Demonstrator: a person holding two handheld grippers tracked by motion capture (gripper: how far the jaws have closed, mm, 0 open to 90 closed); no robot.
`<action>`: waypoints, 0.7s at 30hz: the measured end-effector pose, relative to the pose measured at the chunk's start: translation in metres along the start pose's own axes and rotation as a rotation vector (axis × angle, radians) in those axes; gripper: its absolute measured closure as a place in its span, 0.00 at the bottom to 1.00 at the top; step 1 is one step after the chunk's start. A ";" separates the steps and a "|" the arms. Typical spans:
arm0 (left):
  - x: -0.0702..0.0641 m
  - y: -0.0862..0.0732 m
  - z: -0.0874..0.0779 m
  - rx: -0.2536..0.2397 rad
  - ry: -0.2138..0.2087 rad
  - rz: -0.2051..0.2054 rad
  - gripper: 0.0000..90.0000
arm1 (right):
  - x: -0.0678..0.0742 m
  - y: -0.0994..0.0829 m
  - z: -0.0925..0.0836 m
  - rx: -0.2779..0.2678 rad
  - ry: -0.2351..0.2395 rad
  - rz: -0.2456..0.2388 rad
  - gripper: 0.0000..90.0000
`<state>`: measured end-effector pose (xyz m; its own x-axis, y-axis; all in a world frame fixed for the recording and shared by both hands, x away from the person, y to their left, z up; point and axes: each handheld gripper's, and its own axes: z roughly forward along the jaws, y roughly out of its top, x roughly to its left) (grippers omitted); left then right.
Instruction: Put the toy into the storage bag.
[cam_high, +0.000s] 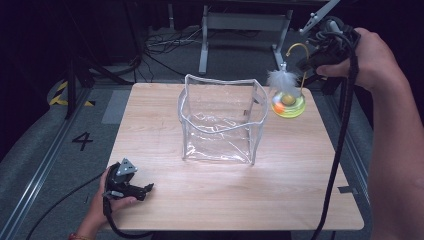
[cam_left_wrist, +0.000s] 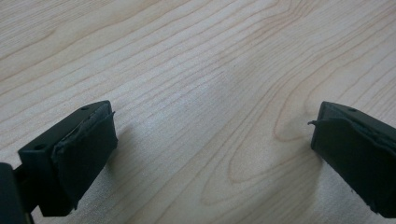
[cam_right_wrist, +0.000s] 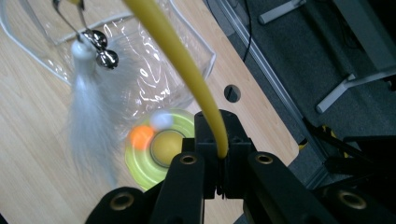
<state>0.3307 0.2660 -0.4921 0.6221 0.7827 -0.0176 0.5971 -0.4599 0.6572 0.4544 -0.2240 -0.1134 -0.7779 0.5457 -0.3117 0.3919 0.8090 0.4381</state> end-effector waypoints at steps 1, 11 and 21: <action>0.000 0.000 0.000 0.000 0.000 0.000 0.01 | 0.002 0.003 0.001 -0.003 0.000 -0.007 0.98; 0.000 0.000 0.000 0.003 -0.001 0.001 0.01 | 0.010 0.027 0.004 -0.030 0.021 -0.025 0.98; 0.000 0.000 0.000 0.003 -0.003 0.002 0.01 | 0.018 0.051 0.020 -0.026 0.046 -0.051 0.98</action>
<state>0.3309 0.2662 -0.4919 0.6251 0.7804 -0.0182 0.5969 -0.4629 0.6553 0.4702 -0.1690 -0.1138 -0.8186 0.4929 -0.2950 0.3389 0.8291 0.4448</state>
